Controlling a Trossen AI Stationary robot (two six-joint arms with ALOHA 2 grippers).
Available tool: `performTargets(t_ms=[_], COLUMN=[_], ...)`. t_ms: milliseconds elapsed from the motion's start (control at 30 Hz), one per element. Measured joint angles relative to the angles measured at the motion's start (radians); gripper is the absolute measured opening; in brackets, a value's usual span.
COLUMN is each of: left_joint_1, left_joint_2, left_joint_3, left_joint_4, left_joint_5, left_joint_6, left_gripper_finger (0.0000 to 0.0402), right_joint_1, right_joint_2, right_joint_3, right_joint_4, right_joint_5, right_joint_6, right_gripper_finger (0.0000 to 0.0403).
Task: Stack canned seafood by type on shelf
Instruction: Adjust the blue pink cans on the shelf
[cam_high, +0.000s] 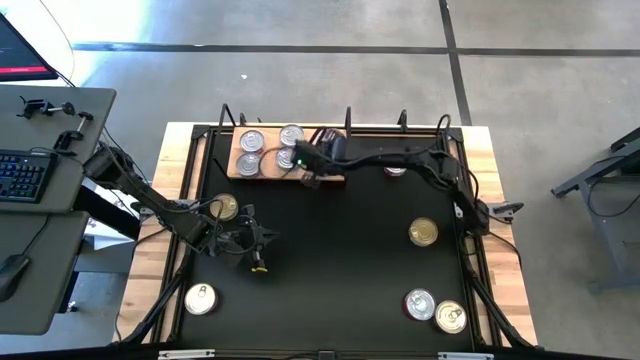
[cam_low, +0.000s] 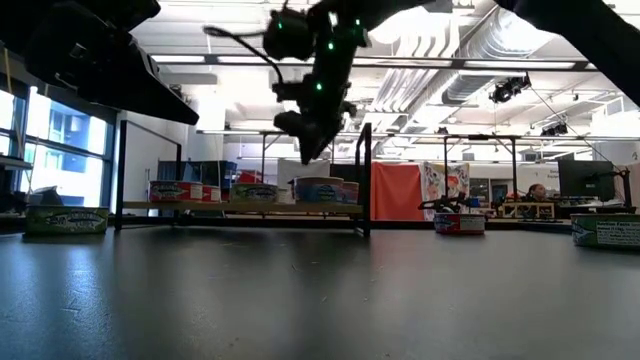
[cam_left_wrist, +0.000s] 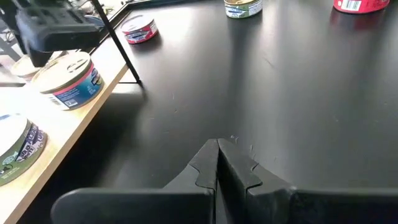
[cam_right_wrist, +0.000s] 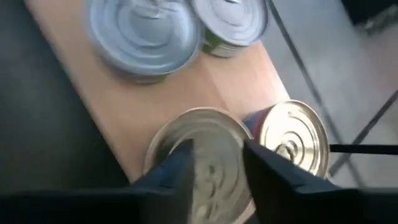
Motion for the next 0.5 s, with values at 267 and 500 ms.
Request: performTargets(t_ms=[267,500], left_joint_1=[0.000,0.000], left_joint_2=[0.000,0.000], left_joint_3=[0.000,0.000], left_joint_4=[-0.007,-0.007], left_joint_5=[0.000,0.000], left_joint_6=[-0.001,-0.001], left_gripper_finger=[0.0000,0.0000], right_joint_1=[-0.077,-0.072], right_joint_2=[0.001,-0.009], right_joint_3=[-0.066,-0.067], right_joint_4=[0.007,-0.058], right_joint_5=[-0.149,-0.128], right_joint_6=[0.010,0.019], right_gripper_finger=[0.0012,0.0023])
